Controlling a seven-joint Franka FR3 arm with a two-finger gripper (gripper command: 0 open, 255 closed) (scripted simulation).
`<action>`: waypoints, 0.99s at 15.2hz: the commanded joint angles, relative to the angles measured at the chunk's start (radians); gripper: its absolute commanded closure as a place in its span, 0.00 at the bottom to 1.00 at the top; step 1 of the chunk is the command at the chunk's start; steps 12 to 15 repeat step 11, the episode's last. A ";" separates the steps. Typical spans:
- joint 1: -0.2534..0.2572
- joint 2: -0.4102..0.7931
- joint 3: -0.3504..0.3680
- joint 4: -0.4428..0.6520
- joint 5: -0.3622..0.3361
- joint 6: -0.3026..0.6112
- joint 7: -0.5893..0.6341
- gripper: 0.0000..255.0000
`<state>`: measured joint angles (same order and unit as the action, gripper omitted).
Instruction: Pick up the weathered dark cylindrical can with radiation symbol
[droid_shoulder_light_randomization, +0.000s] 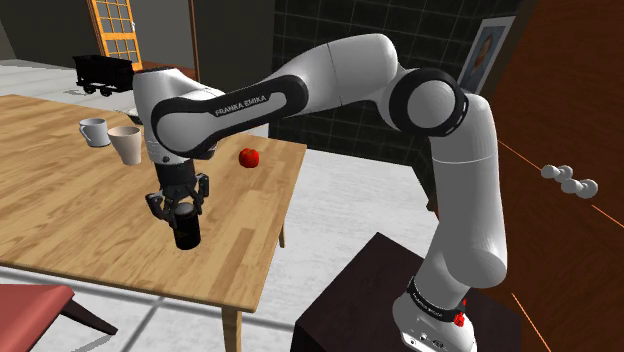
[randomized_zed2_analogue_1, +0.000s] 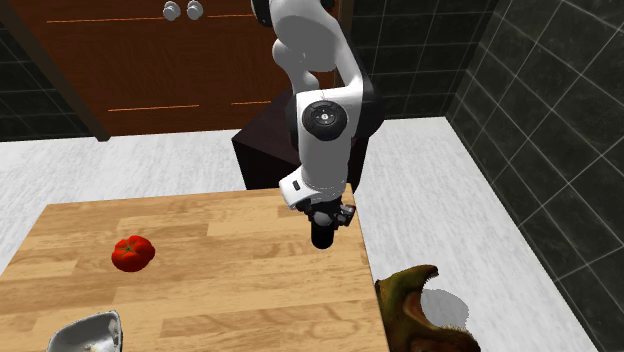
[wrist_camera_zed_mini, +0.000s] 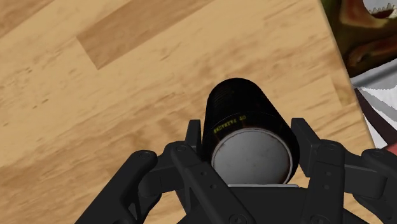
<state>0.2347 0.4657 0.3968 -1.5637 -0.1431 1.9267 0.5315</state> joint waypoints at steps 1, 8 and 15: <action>-0.001 -0.009 0.002 0.015 0.004 -0.023 -0.002 1.00; 0.001 -0.030 0.007 0.080 0.013 -0.107 -0.006 1.00; 0.001 -0.032 0.008 0.092 0.015 -0.121 -0.007 1.00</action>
